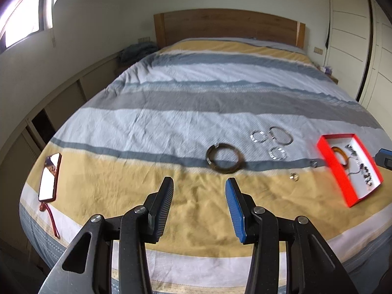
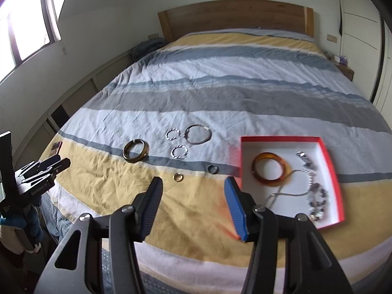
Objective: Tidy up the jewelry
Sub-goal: 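Withdraw both open tools from the box toward the dark bangle, then grasp the dark bangle with the left tool while the right tool grasps a silver ring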
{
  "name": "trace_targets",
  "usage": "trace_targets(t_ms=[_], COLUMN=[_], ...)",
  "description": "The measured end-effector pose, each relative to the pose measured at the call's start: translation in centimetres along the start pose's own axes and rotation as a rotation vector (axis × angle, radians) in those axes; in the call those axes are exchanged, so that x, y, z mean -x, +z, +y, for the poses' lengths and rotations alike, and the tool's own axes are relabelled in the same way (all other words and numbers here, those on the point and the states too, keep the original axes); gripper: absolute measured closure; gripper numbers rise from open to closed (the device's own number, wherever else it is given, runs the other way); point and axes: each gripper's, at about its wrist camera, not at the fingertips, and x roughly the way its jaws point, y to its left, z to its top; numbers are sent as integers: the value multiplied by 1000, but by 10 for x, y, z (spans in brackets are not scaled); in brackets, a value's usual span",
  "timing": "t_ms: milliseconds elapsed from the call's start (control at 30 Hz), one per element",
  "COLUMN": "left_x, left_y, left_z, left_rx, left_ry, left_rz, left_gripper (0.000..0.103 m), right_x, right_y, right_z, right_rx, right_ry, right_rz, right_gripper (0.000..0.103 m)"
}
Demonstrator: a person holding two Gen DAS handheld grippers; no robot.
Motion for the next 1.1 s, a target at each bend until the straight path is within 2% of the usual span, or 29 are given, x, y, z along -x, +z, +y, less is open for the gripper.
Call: trace_targets(t_ms=[300,433,833,1100], left_x=[-57,-80,-154,-194], left_y=[-4,4,33,26], left_z=[16,18,5,-5], left_rx=[40,49,68,57], left_ry=[-1,-14,-104,-120], left_rz=[75,91,134,201], left_gripper=[59,59,59,70], right_x=[-72,-103,-174,-198], right_y=[-3,-5,-3,-5], right_z=[15,19,23,22], right_rx=[21,26,46,69], right_ry=[39,60,90,84], right_rz=[114,162,247,274], right_gripper=[53,57,58,65])
